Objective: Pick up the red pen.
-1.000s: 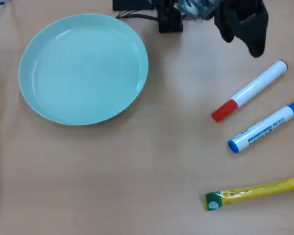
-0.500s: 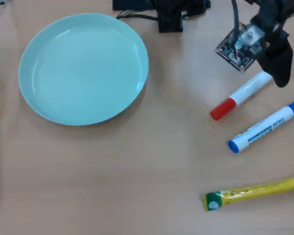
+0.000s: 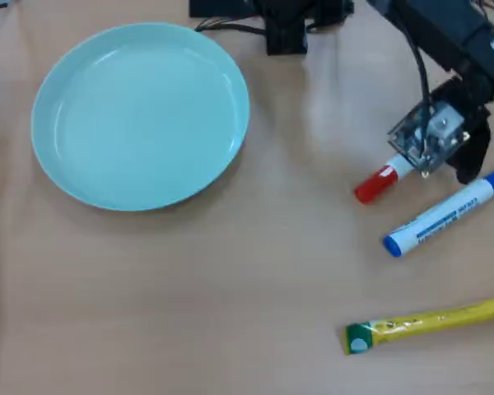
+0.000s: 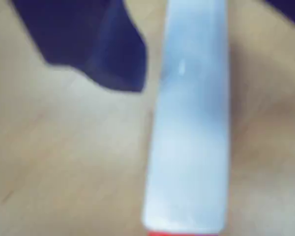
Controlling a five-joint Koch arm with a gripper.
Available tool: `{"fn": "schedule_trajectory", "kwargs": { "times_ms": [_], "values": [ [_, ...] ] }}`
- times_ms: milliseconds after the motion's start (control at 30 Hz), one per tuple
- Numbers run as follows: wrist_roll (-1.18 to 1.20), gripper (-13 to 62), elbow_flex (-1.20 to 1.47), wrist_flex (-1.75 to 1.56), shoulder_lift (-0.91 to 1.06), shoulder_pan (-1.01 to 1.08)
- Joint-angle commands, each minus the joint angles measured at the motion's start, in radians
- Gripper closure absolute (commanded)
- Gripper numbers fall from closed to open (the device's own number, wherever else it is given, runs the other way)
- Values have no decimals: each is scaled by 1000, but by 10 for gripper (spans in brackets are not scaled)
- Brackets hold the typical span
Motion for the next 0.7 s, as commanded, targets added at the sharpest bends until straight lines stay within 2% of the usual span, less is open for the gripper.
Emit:
{"fn": "schedule_trajectory", "kwargs": {
  "times_ms": [0,600,667],
  "values": [
    [-3,-32,-103,0,-8,2],
    [69,-19,-87,-12,-121,26],
    [75,3,-81,-32,-127,26]
  ]
}}
